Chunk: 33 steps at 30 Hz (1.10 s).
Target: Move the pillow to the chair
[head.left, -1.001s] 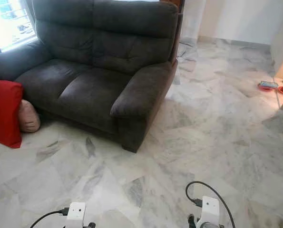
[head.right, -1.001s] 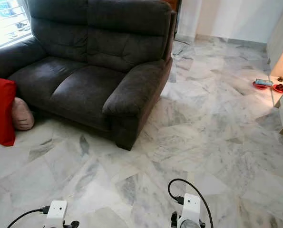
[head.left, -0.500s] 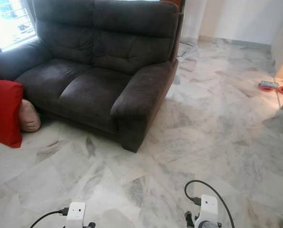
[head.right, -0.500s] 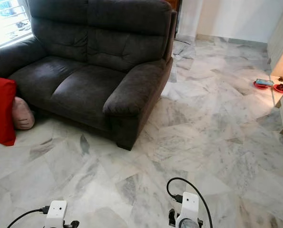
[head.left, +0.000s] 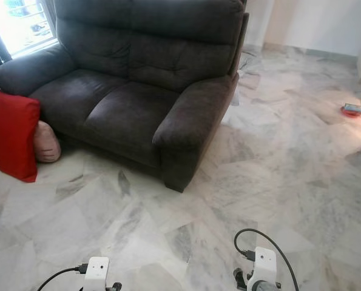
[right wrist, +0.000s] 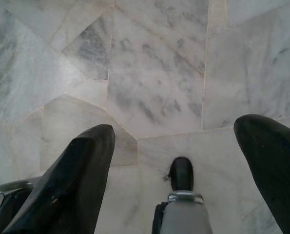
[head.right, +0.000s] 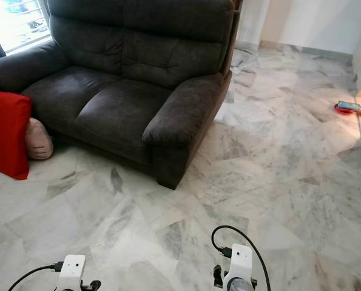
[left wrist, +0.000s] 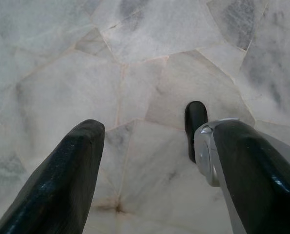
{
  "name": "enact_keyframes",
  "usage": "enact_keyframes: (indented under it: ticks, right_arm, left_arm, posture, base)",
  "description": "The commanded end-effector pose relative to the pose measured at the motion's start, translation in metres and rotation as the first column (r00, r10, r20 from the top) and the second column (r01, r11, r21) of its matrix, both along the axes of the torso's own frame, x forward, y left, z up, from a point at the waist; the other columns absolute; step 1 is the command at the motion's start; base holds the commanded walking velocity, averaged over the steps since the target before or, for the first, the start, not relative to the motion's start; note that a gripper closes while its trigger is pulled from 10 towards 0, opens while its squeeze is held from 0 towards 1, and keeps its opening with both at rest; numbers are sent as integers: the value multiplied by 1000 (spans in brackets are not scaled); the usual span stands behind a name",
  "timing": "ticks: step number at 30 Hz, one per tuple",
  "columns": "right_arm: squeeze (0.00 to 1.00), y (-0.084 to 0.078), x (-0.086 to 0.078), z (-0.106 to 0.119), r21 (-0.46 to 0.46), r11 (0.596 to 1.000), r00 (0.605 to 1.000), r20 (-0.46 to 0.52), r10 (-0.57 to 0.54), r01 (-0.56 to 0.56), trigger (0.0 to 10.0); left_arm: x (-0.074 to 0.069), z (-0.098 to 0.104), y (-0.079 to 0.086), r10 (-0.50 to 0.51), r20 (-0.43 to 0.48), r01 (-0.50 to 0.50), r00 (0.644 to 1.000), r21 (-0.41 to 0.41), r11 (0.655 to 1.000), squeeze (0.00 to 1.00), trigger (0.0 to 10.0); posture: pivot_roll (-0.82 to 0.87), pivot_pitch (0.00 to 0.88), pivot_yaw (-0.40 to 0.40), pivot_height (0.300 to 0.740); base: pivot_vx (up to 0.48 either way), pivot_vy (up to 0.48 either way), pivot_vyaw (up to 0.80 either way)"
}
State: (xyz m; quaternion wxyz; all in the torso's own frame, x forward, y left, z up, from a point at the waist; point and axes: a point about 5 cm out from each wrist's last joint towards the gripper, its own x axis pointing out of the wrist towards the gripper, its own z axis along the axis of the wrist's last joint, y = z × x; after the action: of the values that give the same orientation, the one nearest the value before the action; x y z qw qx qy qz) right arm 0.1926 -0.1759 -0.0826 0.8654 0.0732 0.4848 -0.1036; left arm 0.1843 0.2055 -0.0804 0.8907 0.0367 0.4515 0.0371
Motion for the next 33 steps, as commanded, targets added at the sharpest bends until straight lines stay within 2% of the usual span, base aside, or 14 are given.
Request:
enact_keyframes:
  ticks: [1,33]
  right_arm:
    - [0,0,0,0,6,1000,1000,-7,-4,4,10000]
    - [0,-2,1,1,8,1000,1000,3,13,-13,10000]
  left_arm:
    - [-1,0,1,-15,-13,15,1000,10,1000,0,10000]
    - [-1,-1,0,-23,-20,23,1000,7,1000,0,10000]
  posture:
    - [28,0,11,740]
    - [23,0,1,740]
  base:
    - [0,352,0]
    - [0,367,0]
